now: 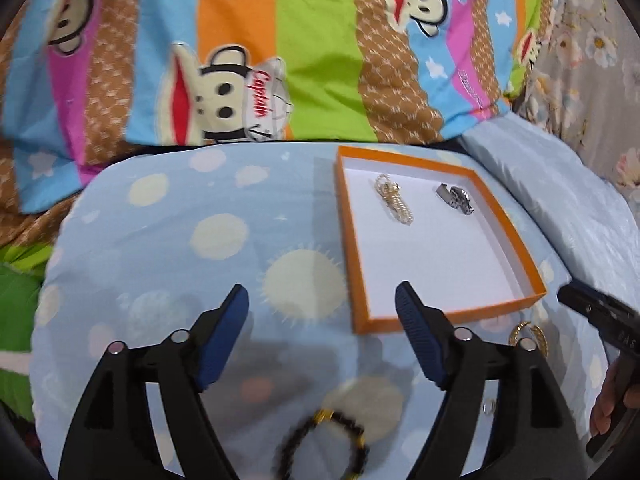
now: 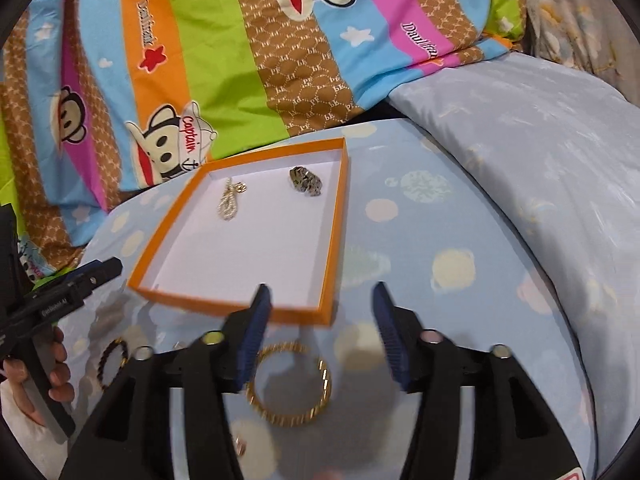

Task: Organize jewelry
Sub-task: 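Move both open tools back over the remaining jewelry, then grasp the gold twisted bangle with the right tool while the left grasps the black bead bracelet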

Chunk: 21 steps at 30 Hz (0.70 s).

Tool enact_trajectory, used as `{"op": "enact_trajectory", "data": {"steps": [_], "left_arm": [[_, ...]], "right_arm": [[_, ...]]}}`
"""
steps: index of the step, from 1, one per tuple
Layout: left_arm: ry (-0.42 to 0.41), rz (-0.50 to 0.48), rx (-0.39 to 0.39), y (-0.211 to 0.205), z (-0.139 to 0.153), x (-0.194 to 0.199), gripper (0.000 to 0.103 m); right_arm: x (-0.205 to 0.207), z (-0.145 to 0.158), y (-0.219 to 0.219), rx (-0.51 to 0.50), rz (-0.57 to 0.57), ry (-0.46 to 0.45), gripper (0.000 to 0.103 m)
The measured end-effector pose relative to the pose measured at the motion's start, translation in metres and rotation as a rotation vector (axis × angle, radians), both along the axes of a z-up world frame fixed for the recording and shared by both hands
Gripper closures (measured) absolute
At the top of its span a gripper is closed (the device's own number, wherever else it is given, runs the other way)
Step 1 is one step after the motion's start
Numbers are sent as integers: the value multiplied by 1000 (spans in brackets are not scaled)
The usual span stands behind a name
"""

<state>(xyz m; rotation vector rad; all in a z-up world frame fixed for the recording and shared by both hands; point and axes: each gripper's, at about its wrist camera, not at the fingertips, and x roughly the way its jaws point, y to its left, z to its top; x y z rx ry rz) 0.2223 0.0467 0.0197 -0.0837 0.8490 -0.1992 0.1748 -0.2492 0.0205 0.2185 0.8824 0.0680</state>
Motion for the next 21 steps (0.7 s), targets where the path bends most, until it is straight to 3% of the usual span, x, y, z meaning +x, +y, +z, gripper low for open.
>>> {"op": "enact_trajectory", "data": {"steps": [5, 8, 11, 16, 21], "left_arm": [[2, 114, 32, 30, -7, -45, 21], [43, 148, -3, 42, -19, -65, 21], [75, 149, -37, 44, -29, -79, 21], [79, 127, -6, 31, -40, -92, 20], [81, 97, 1, 17, -44, -91, 10]], "right_arm": [[-34, -14, 14, 16, -33, 16, 33], [-38, -23, 24, 24, -61, 30, 33], [-35, -29, 35, -6, -79, 36, 32], [-28, -38, 49, -58, -89, 57, 33], [-23, -41, 53, -89, -94, 67, 35]]}}
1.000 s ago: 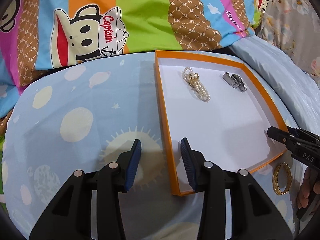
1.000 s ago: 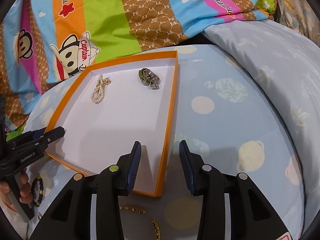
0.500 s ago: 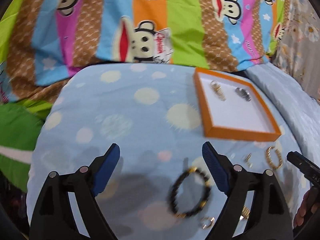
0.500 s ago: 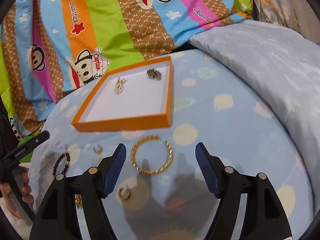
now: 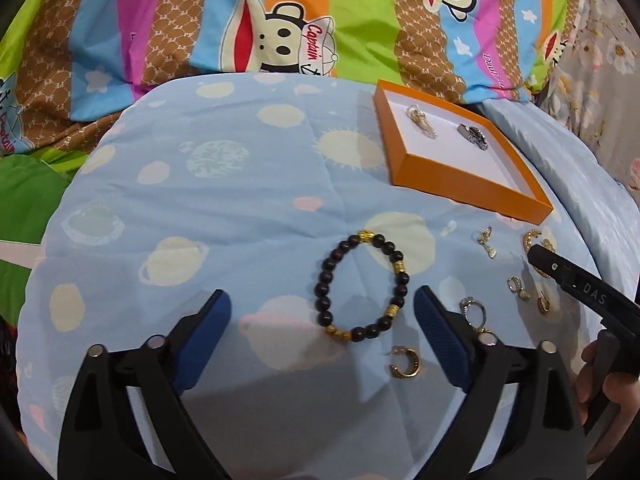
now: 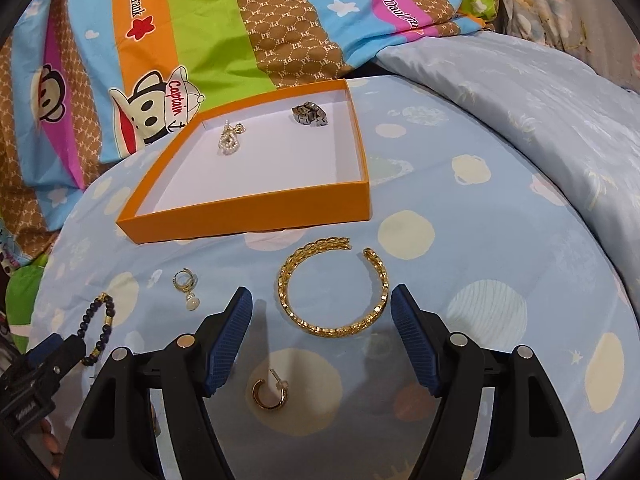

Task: Organize jewelry
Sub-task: 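Grasp the gold twisted bangle with the right tool while the left grasps the black bead bracelet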

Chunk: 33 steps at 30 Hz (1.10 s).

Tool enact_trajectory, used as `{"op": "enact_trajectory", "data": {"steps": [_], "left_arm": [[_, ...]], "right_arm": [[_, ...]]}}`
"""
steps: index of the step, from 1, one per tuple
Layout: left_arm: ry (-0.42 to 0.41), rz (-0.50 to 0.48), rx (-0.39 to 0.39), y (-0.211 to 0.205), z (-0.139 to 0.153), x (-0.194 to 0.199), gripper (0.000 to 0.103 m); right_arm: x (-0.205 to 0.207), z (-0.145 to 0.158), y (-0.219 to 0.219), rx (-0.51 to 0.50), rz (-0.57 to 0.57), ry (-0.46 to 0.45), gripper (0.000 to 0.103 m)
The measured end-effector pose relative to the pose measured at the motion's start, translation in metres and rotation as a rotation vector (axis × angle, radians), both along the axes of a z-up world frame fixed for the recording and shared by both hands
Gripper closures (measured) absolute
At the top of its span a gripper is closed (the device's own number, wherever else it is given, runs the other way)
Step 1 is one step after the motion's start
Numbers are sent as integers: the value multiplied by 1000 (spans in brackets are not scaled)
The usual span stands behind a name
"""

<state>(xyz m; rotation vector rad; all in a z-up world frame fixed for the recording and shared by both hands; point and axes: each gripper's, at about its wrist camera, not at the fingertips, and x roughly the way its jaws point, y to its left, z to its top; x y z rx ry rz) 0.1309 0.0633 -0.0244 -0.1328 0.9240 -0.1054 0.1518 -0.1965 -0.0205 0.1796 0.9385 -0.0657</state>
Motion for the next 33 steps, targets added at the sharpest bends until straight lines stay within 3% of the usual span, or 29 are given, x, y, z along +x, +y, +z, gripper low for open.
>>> {"op": "enact_trajectory", "data": {"steps": [3, 10, 18, 22, 24, 25, 33], "left_arm": [[10, -1, 1, -7, -3, 5, 10], [11, 6, 62, -18, -6, 14, 12], [-15, -36, 76, -24, -4, 10, 47], [-22, -71, 70, -28, -3, 9, 86], [-22, -84, 59, -29, -3, 8, 89], [-22, -89, 52, -29, -2, 7, 97], [-12, -116, -62, -30, 9, -4, 96]], "right_arm": [[0, -1, 0, -30, -11, 1, 47], [-5, 1, -5, 3, -13, -20, 48], [-16, 3, -7, 25, 1, -33, 48], [-23, 4, -8, 30, 8, -32, 48], [-27, 6, -8, 33, 14, -32, 48], [-29, 6, -8, 36, 17, -31, 48], [-46, 27, -10, 65, 42, -71, 48]]}}
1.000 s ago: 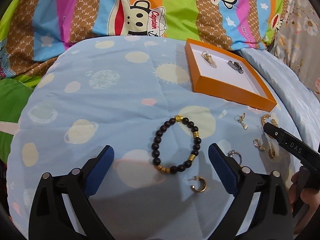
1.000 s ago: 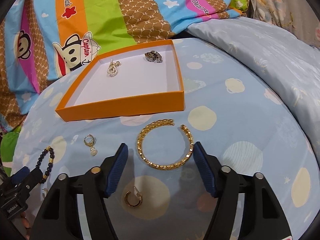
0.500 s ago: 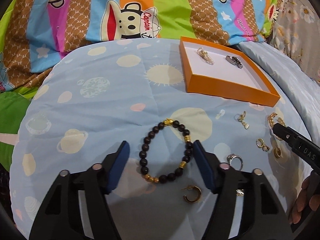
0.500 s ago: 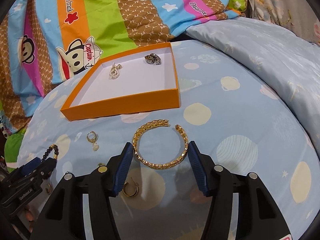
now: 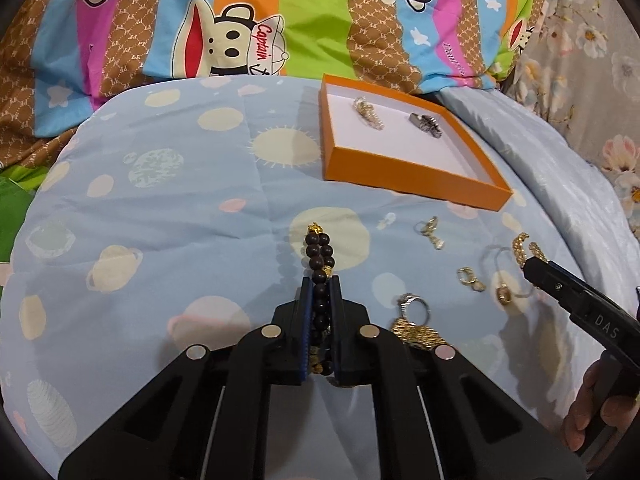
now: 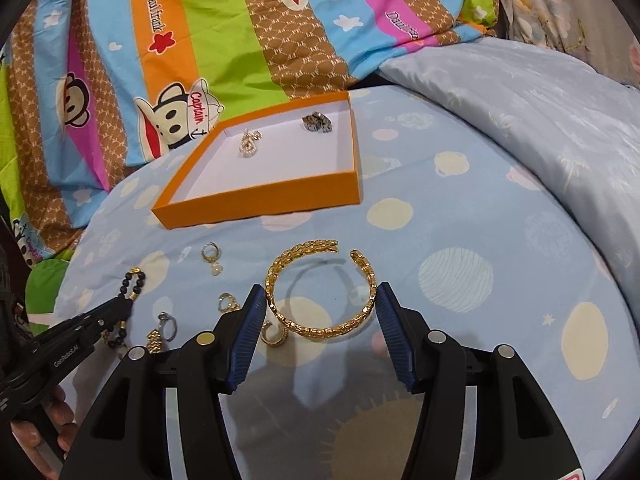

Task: Organize jewelry
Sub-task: 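Grasp the gold twisted bangle with the right tool while the left grasps the black bead bracelet, then carry the bangle and bead bracelet into the orange box and release both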

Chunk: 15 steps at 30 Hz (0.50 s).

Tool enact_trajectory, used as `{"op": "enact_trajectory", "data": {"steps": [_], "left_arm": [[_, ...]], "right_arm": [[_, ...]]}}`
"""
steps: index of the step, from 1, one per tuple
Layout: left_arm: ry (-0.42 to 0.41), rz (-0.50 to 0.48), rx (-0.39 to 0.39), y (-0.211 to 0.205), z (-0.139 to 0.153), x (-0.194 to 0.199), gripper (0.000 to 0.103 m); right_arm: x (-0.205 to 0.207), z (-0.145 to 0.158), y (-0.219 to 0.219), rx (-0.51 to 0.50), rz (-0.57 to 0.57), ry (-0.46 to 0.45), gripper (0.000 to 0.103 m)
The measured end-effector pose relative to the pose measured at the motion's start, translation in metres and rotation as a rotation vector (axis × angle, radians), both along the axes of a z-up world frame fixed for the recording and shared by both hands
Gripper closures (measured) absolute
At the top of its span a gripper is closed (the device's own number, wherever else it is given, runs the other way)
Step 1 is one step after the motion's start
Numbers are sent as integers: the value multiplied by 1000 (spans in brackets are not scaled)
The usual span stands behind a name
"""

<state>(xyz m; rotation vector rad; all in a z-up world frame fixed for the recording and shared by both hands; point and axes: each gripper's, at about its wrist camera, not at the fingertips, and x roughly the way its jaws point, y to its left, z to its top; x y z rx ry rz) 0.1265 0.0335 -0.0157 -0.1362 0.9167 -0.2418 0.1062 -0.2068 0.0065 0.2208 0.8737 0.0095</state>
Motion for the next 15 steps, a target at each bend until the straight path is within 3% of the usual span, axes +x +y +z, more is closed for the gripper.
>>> {"op": "enact_trajectory", "data": {"steps": [7, 12, 15], "left_arm": [[-61, -48, -58, -10, 40, 3, 96], [-113, -81, -95, -21, 68, 33, 96], [-152, -84, -63, -34, 76, 61, 96]], "right_arm": [[6, 33, -3, 4, 26, -81, 48], [38, 54, -1, -9, 63, -137, 48], [64, 59, 2, -32, 85, -161, 48]]}}
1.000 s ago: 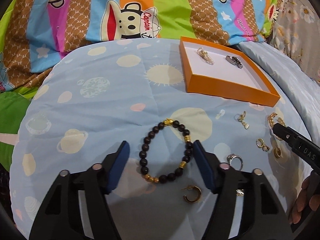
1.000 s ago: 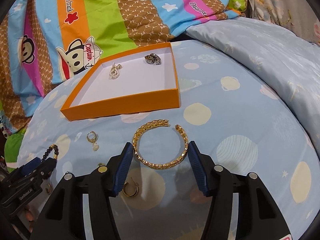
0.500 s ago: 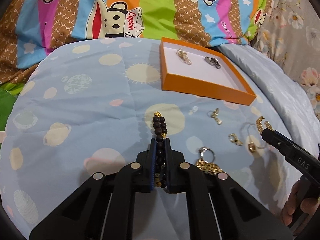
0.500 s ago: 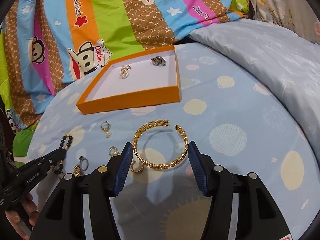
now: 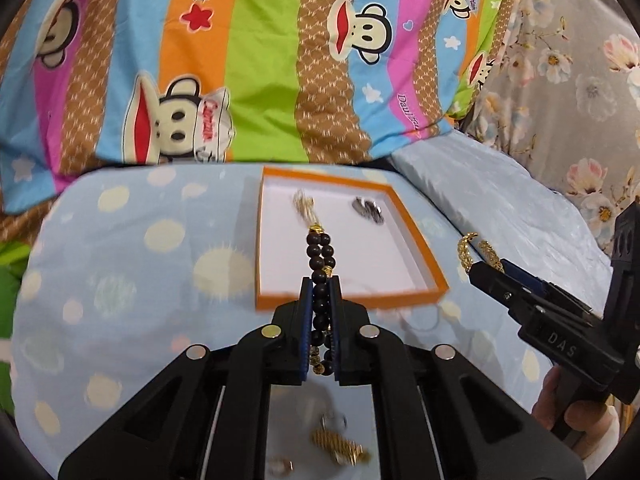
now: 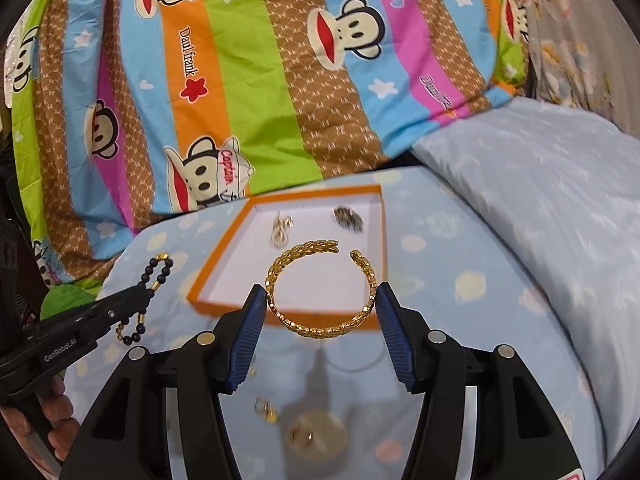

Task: Organize jewelry
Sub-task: 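Carry the bangle and bead bracelet into the orange box and release both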

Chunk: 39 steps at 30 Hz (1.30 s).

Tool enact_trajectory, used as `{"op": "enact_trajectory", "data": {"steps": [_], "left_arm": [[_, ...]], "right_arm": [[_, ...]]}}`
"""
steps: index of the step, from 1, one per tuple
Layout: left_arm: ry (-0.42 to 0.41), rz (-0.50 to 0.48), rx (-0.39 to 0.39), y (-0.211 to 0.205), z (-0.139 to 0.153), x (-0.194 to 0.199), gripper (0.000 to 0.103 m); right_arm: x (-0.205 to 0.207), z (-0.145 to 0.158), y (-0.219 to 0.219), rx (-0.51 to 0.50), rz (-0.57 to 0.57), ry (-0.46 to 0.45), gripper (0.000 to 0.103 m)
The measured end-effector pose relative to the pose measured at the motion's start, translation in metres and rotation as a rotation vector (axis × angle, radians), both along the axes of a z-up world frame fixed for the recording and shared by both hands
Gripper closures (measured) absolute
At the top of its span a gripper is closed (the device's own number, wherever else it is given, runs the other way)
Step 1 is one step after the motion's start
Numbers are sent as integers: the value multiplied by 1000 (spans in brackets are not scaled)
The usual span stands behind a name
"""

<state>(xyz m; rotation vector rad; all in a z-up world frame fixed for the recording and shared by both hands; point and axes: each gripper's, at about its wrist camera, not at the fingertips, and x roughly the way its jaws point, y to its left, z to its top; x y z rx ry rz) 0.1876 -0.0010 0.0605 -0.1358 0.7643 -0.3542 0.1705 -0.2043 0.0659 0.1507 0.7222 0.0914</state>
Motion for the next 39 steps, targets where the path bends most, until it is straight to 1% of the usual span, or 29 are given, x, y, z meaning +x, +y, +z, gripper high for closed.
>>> {"op": "enact_trajectory", "data": {"steps": [4, 7, 11, 15, 19, 23, 26, 30, 31, 32, 34, 36, 39], "left_arm": [[15, 5, 15, -14, -8, 40, 96], [38, 4, 33, -23, -23, 69, 96], [77, 5, 58, -33, -49, 100, 96], [103, 0, 78, -40, -68, 116, 96], [122, -6, 86, -42, -78, 122, 96], [117, 5, 98, -40, -81, 124, 96], [116, 15, 98, -39, -82, 125, 96], [96, 26, 116, -39, -82, 124, 95], [86, 32, 119, -38, -79, 123, 90], [70, 39, 117, -36, -75, 121, 84], [47, 48, 109, -31, -66, 116, 76], [24, 61, 107, -23, -55, 107, 73], [0, 66, 111, -10, -42, 85, 69]], "right_arm": [[40, -8, 4, 2, 30, 21, 48], [66, -22, 6, 6, 41, 54, 48], [90, -42, 6, 25, 48, 100, 48], [106, -58, 8, 9, 50, 128, 48], [115, -70, 10, -9, 54, 148, 48], [118, -77, 11, -26, 51, 154, 47], [119, -78, 12, -47, 43, 145, 46], [116, -73, 7, -38, 28, 122, 46], [113, -69, 5, -43, 16, 111, 45], [110, -65, 3, -43, 9, 101, 44], [100, -53, -4, -29, -4, 79, 43], [85, -43, -10, -16, -8, 64, 42], [53, -34, -16, -16, -7, 56, 42]]}}
